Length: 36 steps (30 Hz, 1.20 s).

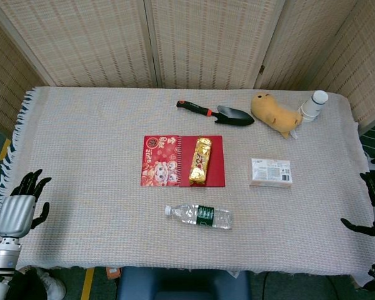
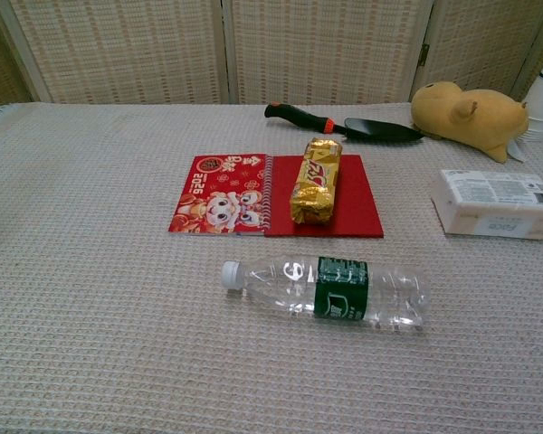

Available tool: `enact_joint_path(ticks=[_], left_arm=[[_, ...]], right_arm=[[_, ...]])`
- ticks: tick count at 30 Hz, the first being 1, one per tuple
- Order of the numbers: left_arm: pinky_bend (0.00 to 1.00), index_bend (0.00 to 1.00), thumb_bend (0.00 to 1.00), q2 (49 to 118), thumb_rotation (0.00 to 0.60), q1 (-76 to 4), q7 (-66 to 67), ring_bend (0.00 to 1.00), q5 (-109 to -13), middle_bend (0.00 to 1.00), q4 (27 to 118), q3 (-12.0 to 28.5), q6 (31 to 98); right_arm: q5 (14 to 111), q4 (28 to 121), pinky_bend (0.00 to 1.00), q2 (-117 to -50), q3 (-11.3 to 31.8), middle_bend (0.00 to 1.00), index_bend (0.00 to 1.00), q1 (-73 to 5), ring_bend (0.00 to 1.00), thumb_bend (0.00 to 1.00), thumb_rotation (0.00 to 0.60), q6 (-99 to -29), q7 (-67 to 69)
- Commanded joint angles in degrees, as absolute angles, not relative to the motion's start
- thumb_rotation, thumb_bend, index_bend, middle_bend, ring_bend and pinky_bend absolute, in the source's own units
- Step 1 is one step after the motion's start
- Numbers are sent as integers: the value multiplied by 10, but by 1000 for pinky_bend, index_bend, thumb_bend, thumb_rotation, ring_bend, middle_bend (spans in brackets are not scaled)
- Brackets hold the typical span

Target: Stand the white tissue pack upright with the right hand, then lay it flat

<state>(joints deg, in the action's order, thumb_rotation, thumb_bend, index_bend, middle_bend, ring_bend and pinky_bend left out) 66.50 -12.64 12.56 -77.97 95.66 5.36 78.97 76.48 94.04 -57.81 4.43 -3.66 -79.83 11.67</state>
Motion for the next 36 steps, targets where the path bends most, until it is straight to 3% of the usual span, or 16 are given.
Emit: enact_joint_path(ticks=[1, 9, 15, 19, 23, 28, 36], left_arm=[[264, 175, 494, 663, 600, -127, 124, 0, -777, 0, 957, 54, 787], [265, 176, 493, 652, 600, -124, 117, 0, -790, 0, 976, 45, 785], [267, 176, 495, 641, 600, -123, 104, 0, -796, 0, 985, 43, 784], [267, 175, 496, 634, 600, -121, 93, 0, -807, 0, 988, 41, 789], [267, 175, 496, 626, 600, -118, 82, 0, -805, 0, 992, 41, 789], [267, 175, 495, 613, 600, -113, 60, 0, -804, 0, 999, 42, 794], [268, 175, 493, 600, 600, -108, 41, 0, -808, 0, 1005, 43, 799]], right_arm=[[761, 940, 0, -580, 45, 16, 0, -37, 0, 27, 600, -794, 110], [782, 949, 0, -594, 58, 16, 0, -67, 0, 27, 600, -773, 91], [764, 971, 0, -607, 101, 16, 0, -182, 0, 27, 600, -644, 9], [677, 961, 0, -645, 136, 16, 0, -286, 0, 27, 600, -522, -81], [558, 937, 0, -680, 146, 20, 0, -359, 0, 27, 600, -449, -159], [430, 908, 0, -710, 123, 28, 0, -415, 0, 27, 600, -429, -237], [310, 878, 0, -737, 86, 73, 0, -469, 0, 27, 600, -429, -295]])
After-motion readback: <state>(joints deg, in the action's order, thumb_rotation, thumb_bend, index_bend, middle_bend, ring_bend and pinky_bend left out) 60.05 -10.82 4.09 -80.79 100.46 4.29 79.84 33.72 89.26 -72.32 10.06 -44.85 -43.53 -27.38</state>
